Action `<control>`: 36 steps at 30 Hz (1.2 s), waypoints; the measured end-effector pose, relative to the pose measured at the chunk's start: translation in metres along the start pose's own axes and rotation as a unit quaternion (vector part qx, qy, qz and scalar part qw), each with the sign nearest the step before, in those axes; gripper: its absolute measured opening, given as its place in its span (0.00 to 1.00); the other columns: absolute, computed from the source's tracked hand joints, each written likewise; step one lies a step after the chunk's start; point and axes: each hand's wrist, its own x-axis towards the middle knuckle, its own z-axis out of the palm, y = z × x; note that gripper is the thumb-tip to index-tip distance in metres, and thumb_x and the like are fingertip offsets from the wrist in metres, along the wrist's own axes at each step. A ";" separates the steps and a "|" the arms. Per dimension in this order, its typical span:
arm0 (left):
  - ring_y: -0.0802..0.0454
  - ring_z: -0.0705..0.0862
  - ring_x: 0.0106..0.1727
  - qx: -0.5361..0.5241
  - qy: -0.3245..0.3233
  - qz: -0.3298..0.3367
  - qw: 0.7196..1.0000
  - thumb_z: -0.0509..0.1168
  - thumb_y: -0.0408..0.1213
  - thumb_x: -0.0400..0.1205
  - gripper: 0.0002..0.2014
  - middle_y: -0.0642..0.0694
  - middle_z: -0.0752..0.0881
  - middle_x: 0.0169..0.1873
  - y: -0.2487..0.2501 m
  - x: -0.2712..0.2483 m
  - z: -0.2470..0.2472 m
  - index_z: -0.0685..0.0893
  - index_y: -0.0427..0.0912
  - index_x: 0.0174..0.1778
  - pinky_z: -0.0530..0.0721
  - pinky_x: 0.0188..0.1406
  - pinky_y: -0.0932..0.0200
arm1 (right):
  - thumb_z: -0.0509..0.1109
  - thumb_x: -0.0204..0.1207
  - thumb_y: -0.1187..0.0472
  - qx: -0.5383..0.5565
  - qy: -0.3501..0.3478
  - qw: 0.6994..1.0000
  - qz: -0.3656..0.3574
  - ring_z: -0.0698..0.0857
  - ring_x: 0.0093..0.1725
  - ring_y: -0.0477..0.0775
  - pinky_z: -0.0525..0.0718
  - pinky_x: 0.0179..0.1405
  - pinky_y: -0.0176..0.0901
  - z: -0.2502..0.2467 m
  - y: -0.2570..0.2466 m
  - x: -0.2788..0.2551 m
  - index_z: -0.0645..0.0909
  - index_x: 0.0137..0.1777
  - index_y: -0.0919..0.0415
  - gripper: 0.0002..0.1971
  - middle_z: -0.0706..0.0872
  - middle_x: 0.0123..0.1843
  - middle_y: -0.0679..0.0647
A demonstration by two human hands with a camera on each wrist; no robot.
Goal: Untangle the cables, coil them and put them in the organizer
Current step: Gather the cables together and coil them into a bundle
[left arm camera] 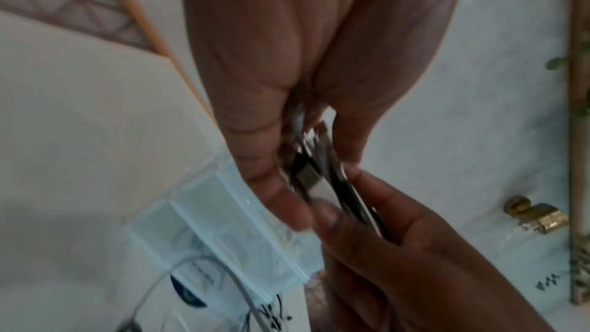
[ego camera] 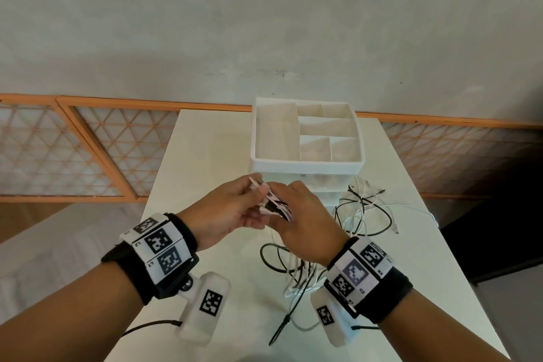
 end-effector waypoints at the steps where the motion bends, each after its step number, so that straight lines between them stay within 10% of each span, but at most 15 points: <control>1: 0.47 0.87 0.40 0.031 -0.010 -0.012 0.999 0.66 0.36 0.84 0.12 0.41 0.89 0.47 0.002 -0.003 -0.005 0.80 0.44 0.64 0.89 0.47 0.53 | 0.73 0.80 0.59 0.006 0.000 1.000 0.011 0.80 0.54 0.52 0.76 0.52 0.43 -0.002 0.002 -0.001 0.77 0.73 0.48 0.22 0.80 0.52 0.53; 4: 0.51 0.87 0.33 0.080 0.071 -0.030 0.994 0.73 0.30 0.79 0.15 0.37 0.89 0.42 0.010 -0.007 -0.027 0.82 0.38 0.60 0.86 0.34 0.62 | 0.73 0.80 0.61 0.078 0.001 0.996 0.033 0.88 0.55 0.51 0.84 0.60 0.49 -0.009 0.007 -0.004 0.80 0.71 0.51 0.19 0.91 0.55 0.50; 9: 0.54 0.85 0.29 0.208 0.093 0.040 0.973 0.74 0.25 0.77 0.04 0.42 0.89 0.29 0.023 -0.007 -0.038 0.89 0.30 0.46 0.84 0.29 0.66 | 0.73 0.80 0.59 0.116 -0.056 0.991 0.029 0.88 0.42 0.61 0.89 0.47 0.59 -0.016 -0.001 -0.007 0.81 0.68 0.48 0.17 0.91 0.43 0.54; 16: 0.57 0.77 0.26 0.107 0.022 0.020 0.994 0.76 0.34 0.71 0.09 0.46 0.85 0.27 0.032 0.000 -0.041 0.93 0.34 0.44 0.77 0.26 0.67 | 0.71 0.83 0.59 0.181 -0.110 0.977 0.009 0.77 0.28 0.40 0.77 0.29 0.37 -0.026 -0.006 -0.001 0.80 0.72 0.49 0.18 0.81 0.33 0.43; 20: 0.52 0.75 0.31 0.024 0.055 0.034 0.998 0.74 0.39 0.70 0.11 0.40 0.85 0.36 0.011 0.003 -0.035 0.94 0.38 0.43 0.74 0.36 0.59 | 0.67 0.86 0.57 0.163 -0.120 0.979 -0.018 0.78 0.31 0.37 0.78 0.35 0.32 -0.026 -0.010 -0.005 0.64 0.85 0.40 0.29 0.82 0.40 0.43; 24: 0.39 0.83 0.43 0.074 0.081 0.051 0.993 0.62 0.38 0.87 0.15 0.32 0.89 0.41 0.008 0.005 -0.021 0.91 0.34 0.44 0.82 0.45 0.51 | 0.62 0.89 0.57 0.087 -0.127 0.986 -0.063 0.84 0.48 0.32 0.78 0.54 0.25 -0.022 -0.018 -0.004 0.47 0.89 0.41 0.35 0.84 0.68 0.37; 27: 0.40 0.87 0.43 -0.008 0.024 -0.009 1.000 0.53 0.62 0.85 0.35 0.32 0.90 0.44 0.014 0.002 -0.006 0.88 0.30 0.51 0.88 0.51 0.44 | 0.63 0.88 0.58 0.053 -0.119 0.989 -0.077 0.86 0.63 0.49 0.82 0.67 0.45 -0.018 -0.010 0.002 0.35 0.88 0.44 0.41 0.82 0.75 0.47; 31: 0.41 0.86 0.41 0.019 -0.059 -0.042 0.997 0.53 0.74 0.74 0.40 0.37 0.88 0.44 0.020 0.001 0.007 0.86 0.38 0.53 0.88 0.46 0.45 | 0.68 0.83 0.54 0.015 -0.123 0.991 -0.041 0.90 0.56 0.60 0.87 0.59 0.62 -0.008 -0.005 0.003 0.21 0.82 0.36 0.53 0.86 0.69 0.59; 36: 0.41 0.88 0.34 0.084 -0.042 0.008 0.996 0.66 0.60 0.76 0.26 0.34 0.88 0.39 0.002 0.004 0.018 0.79 0.39 0.55 0.86 0.29 0.54 | 0.79 0.75 0.59 0.072 -0.075 0.994 0.032 0.92 0.48 0.47 0.88 0.54 0.40 -0.017 -0.012 0.005 0.23 0.84 0.41 0.64 0.91 0.59 0.48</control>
